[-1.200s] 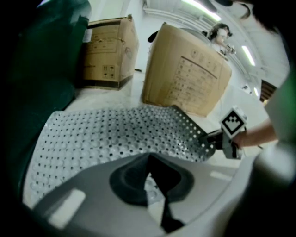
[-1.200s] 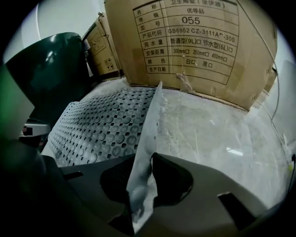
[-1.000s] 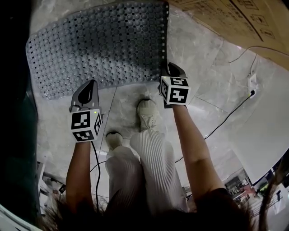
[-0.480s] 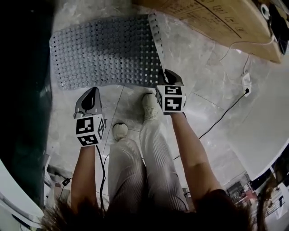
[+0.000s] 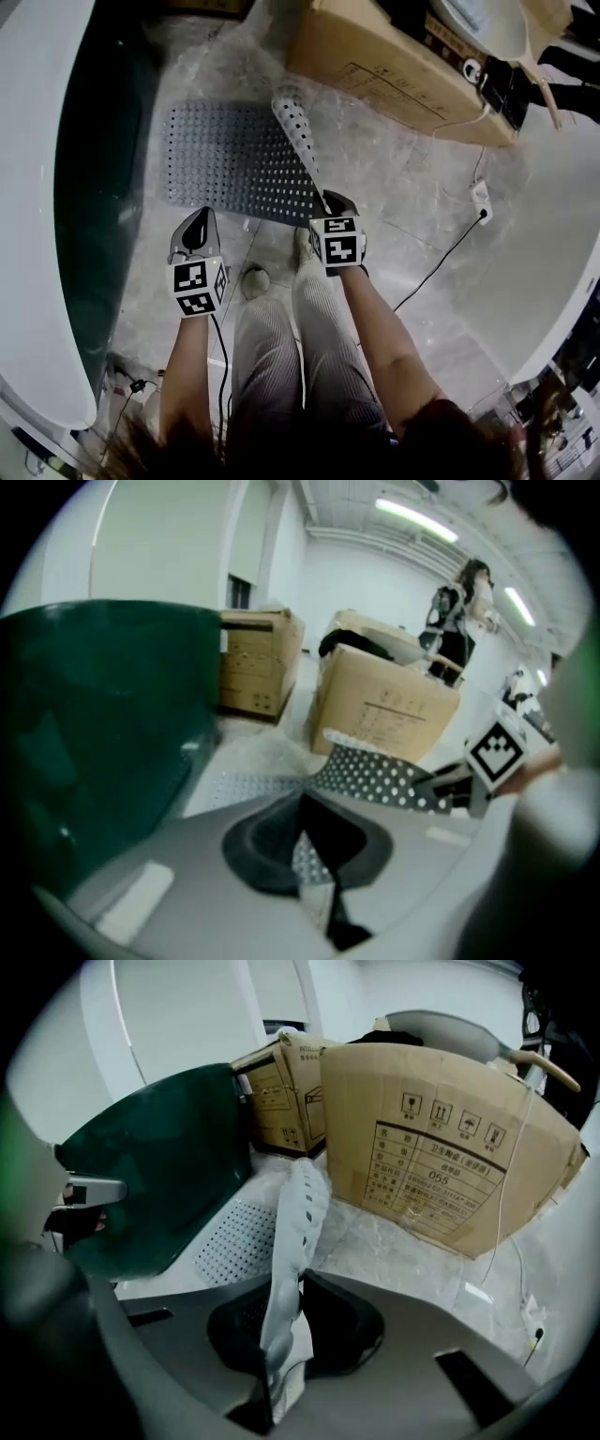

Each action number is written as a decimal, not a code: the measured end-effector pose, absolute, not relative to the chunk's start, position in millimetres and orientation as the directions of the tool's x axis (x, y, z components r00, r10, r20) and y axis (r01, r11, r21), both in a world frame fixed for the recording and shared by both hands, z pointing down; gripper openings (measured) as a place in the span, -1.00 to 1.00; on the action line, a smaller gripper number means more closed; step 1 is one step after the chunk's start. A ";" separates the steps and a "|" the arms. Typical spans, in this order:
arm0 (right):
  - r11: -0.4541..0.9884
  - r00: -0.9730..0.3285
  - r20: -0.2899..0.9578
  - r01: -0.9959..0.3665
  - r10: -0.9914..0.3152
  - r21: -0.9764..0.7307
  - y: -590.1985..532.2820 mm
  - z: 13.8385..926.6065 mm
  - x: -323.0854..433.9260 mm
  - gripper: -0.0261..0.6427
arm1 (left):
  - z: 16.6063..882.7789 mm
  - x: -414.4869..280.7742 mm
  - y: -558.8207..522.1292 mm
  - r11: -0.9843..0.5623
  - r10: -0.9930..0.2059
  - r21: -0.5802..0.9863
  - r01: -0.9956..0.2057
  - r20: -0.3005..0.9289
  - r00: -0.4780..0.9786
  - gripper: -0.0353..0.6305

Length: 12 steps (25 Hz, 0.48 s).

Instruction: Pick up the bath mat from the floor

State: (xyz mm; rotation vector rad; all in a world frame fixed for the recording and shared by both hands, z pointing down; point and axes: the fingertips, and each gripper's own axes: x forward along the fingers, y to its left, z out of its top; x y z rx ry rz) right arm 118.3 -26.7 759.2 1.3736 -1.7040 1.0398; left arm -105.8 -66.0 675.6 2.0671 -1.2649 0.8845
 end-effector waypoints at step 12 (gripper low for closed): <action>0.114 -0.227 0.865 -0.974 -0.447 -0.197 -53.1 640.4 92.9 -0.88 | 562.5 -127.9 -55.0 -0.325 -0.602 0.111 -0.939 0.742 0.296 -0.87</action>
